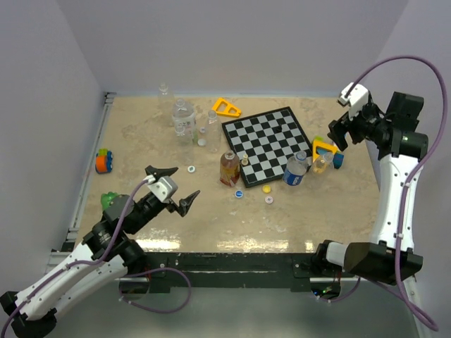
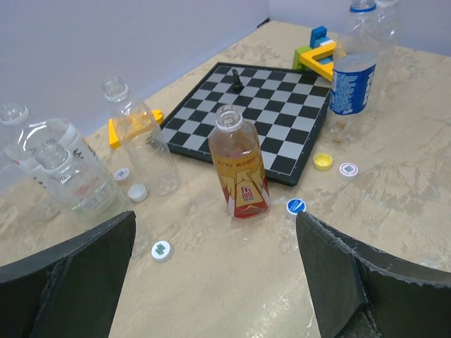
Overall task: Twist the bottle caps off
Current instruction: Place the plastic bottle at the center of the board.
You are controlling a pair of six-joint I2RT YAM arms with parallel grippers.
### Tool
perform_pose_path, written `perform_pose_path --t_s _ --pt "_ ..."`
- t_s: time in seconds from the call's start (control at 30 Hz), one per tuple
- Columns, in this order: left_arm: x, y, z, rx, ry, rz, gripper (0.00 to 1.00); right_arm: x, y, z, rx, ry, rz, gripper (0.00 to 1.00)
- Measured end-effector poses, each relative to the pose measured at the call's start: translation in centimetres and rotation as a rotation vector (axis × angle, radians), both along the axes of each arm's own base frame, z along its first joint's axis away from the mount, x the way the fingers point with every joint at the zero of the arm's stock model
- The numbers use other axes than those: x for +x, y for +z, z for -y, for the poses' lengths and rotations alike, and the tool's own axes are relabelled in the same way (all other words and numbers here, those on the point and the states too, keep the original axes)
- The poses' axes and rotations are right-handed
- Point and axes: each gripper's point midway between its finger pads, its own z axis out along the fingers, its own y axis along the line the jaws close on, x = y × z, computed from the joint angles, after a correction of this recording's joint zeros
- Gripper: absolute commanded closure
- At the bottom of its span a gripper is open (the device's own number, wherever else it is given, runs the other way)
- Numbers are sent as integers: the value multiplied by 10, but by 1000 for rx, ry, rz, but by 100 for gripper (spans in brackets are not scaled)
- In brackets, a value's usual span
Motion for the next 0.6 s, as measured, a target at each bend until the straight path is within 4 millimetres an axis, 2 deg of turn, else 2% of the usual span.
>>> perform_pose_path --t_s 0.1,0.2,0.3,0.4,0.5,0.6 --pt "7 -5 -2 4 42 -42 0 0 19 -4 17 3 57 2" --pt "17 -10 -4 24 93 -99 0 0 42 -10 41 11 136 2" --pt "32 -10 -6 37 150 -157 0 -2 71 -23 106 35 241 2" --pt "48 -11 -12 25 215 -222 0 -11 90 -42 194 96 310 2" --pt "65 -8 -28 2 291 -280 0 -15 96 -59 252 198 326 2" --pt "84 4 -51 -38 377 -318 0 -13 84 -70 293 282 301 2"
